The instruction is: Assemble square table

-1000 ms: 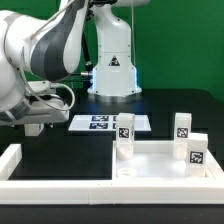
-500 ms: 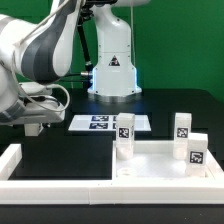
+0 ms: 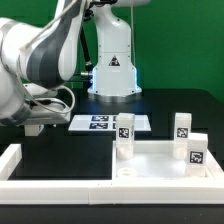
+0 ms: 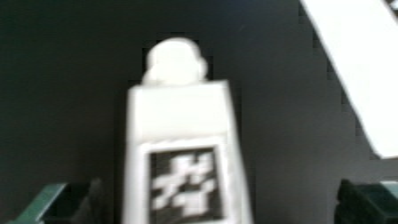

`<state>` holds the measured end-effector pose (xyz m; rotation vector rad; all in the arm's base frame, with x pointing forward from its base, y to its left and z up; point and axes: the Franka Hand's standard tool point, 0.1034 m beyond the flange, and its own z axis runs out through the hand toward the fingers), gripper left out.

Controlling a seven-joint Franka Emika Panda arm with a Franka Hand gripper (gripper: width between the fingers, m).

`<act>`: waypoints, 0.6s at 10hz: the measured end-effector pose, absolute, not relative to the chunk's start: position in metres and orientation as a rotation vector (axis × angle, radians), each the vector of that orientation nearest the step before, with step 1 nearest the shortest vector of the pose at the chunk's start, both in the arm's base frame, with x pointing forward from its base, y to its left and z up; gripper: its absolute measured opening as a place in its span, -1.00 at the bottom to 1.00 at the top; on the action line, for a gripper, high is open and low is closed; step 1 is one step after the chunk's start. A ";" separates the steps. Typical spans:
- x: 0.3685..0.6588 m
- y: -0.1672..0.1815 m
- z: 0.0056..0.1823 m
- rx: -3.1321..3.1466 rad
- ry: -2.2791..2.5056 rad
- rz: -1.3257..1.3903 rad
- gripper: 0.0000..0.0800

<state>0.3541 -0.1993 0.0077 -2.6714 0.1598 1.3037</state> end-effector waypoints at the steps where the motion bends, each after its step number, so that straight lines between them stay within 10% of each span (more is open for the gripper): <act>1: 0.354 -0.198 0.005 -2.655 0.160 1.326 0.62; 6: 0.354 -0.198 0.005 -2.656 0.157 1.325 -0.28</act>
Offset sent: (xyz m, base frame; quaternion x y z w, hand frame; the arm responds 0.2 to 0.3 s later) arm 0.0000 0.0000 0.0000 0.0000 0.0000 0.0000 1.0000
